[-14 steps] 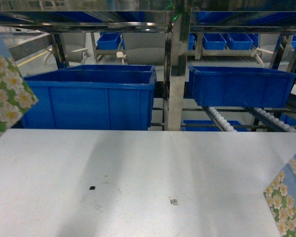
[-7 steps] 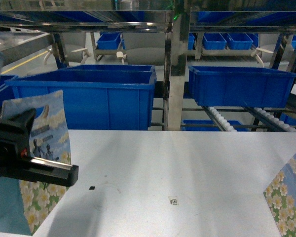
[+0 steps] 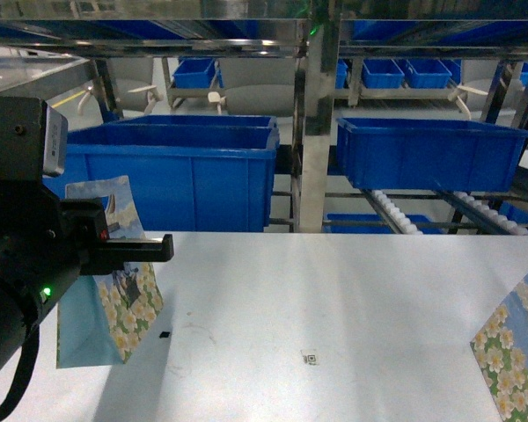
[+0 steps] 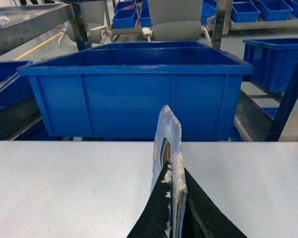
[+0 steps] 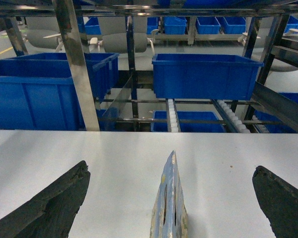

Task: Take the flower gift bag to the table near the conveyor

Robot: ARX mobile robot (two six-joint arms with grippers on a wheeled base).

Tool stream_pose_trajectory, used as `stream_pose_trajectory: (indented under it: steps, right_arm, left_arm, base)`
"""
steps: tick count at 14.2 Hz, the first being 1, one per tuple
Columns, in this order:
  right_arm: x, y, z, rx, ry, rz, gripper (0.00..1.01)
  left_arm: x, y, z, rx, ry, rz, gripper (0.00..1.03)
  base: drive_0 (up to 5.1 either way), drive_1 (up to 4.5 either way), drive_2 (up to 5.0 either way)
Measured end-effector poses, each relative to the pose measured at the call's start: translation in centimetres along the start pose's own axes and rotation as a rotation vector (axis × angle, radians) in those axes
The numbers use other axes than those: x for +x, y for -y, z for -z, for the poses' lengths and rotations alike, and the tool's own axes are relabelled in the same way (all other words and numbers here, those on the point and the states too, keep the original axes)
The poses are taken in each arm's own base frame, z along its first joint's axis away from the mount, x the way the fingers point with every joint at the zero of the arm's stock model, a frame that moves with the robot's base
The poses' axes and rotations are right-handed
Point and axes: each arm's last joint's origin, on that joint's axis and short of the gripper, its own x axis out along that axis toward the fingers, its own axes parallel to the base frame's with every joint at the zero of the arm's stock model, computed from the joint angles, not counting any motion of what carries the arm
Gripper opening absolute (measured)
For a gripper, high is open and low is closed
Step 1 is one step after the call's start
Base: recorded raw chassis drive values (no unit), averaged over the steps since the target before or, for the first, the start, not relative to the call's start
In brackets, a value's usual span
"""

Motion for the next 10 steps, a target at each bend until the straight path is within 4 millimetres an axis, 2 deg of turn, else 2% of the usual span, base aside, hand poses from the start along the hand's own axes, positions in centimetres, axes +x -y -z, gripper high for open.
stream_pose_trajectory:
  steps: [3,10]
  right_arm:
    - [0.0,0.0,0.0,0.0,0.0,0.0,0.98]
    - [0.0,0.0,0.0,0.0,0.0,0.0,0.98]
  left_arm:
    - [0.5,0.0,2.2,-0.021,-0.059,-0.034,0.02]
    - [0.1,0.1,2.3,-0.062,-0.063,-0.052,0.02]
  base:
    - [0.0,0.0,0.0]
    - [0.0,0.0,0.0]
